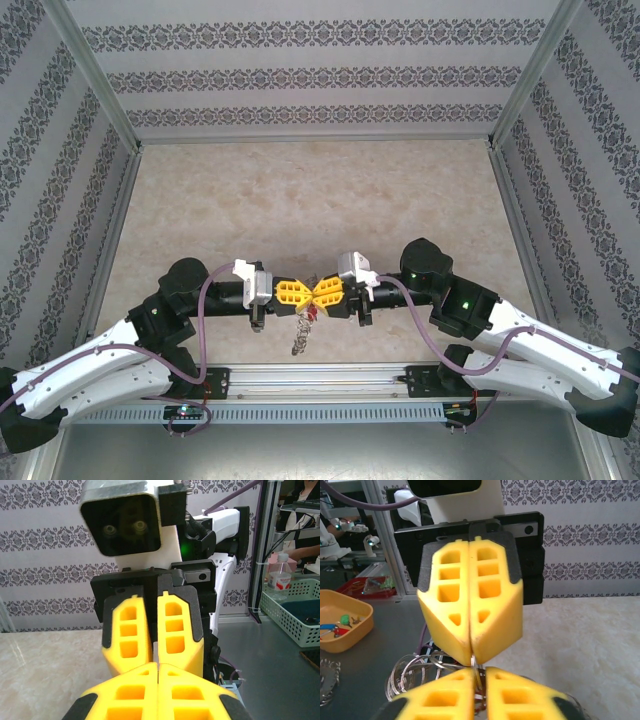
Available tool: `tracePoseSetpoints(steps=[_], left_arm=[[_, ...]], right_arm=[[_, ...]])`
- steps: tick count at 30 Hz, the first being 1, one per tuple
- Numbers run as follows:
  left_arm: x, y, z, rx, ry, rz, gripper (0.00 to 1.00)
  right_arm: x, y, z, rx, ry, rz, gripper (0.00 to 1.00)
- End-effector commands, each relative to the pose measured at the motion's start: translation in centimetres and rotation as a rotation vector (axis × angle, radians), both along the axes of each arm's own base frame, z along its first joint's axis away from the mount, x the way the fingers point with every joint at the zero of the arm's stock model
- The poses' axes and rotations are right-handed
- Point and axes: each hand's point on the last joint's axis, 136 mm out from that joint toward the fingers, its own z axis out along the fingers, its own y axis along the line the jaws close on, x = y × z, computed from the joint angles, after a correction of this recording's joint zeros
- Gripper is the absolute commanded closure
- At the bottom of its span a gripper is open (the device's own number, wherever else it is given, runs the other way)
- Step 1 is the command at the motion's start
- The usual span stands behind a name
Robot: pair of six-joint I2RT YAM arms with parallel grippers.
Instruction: Put the keys on the keyring
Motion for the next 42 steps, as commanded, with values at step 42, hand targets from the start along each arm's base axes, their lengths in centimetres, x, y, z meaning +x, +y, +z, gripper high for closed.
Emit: tracePoseSetpoints(steps=[42], left_arm=[[4.6, 0.3, -5.9, 0.425, -0.043, 0.214, 0.74]], right_arm=[[3.7, 0.5, -3.7, -0.445, -0.032, -0.111, 1.00]])
